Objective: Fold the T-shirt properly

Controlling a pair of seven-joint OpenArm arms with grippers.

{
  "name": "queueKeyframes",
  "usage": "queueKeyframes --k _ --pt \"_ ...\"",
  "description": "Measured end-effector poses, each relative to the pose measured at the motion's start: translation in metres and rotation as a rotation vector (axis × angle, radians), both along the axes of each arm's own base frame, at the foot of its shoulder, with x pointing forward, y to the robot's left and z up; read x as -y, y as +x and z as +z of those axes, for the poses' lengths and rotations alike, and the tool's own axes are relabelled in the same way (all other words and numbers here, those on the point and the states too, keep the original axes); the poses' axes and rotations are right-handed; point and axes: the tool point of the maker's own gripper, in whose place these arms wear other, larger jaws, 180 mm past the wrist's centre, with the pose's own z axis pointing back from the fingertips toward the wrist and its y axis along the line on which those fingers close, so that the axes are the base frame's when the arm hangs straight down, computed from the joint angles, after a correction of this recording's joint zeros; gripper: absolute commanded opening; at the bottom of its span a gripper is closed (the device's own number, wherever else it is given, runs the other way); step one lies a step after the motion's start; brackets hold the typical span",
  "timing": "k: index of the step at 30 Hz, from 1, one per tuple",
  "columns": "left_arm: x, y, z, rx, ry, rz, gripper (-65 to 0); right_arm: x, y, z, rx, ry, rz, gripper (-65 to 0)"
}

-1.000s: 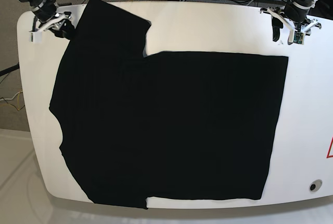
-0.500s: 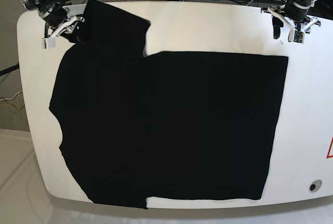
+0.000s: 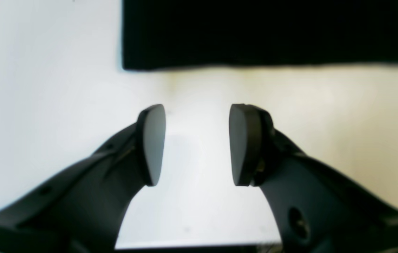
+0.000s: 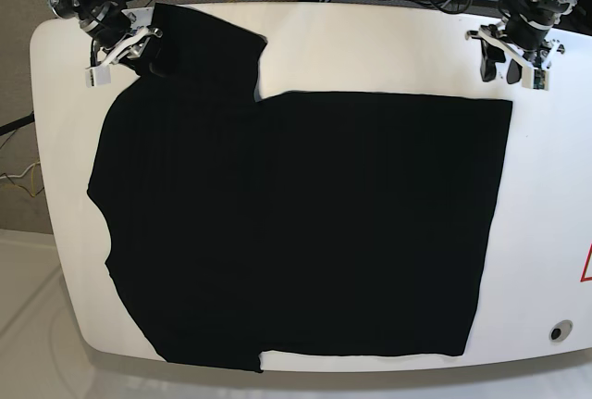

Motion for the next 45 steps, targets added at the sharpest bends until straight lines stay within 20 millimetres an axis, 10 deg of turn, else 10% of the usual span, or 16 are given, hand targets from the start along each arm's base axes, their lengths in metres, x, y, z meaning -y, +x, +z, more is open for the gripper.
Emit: queueKeyframes --k 23,45 --pt "-0.014 0.002 -0.019 -0.079 -0.120 0.126 -32.6 -0.010 -0.007 -0.008 -0.029 0.025 -0.005 -65.0" --pt "-0.040 0.039 -0.004 0.033 -0.457 0.223 -33.7 -0.008 -0.008 -0.008 -0.030 0.026 -0.003 -65.0"
